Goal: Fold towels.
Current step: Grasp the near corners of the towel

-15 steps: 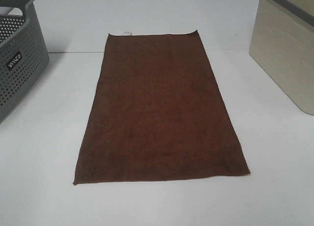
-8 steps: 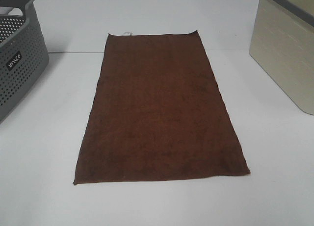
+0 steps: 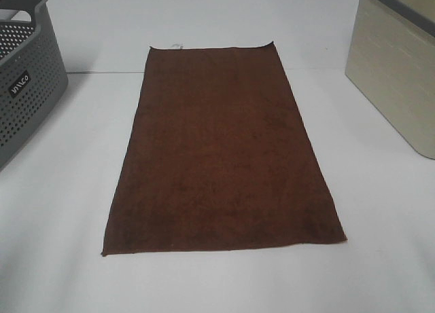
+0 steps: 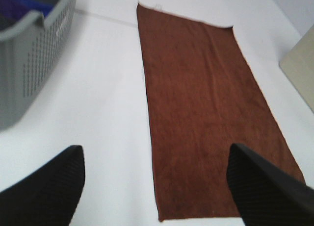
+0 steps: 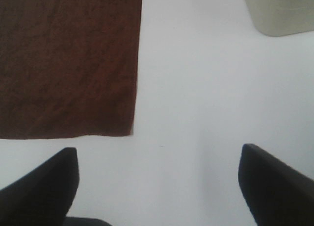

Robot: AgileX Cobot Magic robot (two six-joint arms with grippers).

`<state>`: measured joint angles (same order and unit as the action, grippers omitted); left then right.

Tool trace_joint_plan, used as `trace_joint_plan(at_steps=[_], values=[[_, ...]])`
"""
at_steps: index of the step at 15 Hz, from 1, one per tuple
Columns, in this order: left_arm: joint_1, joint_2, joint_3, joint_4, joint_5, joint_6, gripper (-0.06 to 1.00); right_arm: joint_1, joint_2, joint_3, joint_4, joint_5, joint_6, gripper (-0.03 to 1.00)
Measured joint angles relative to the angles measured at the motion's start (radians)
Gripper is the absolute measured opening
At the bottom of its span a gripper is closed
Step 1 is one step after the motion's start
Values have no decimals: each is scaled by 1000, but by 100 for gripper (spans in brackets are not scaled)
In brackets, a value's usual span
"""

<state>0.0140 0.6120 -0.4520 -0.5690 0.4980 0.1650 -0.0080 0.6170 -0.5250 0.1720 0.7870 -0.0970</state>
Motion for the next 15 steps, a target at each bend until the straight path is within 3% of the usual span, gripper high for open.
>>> trace_joint_plan(at_steps=[4,10,13,15], values=[[0,383,0,-200,-6,222,75,0,307,-5,203,-138,-7,82],[0,832,-58,-649,51,722,75,0,747,-158,337,-158,-162,82],[0,991,-108,-788,112,872,75,0,902,-181,458,-168,-220,82],[0,1091,-139,-852,124,941,75,0,993,-182,567,-179,-354,82]])
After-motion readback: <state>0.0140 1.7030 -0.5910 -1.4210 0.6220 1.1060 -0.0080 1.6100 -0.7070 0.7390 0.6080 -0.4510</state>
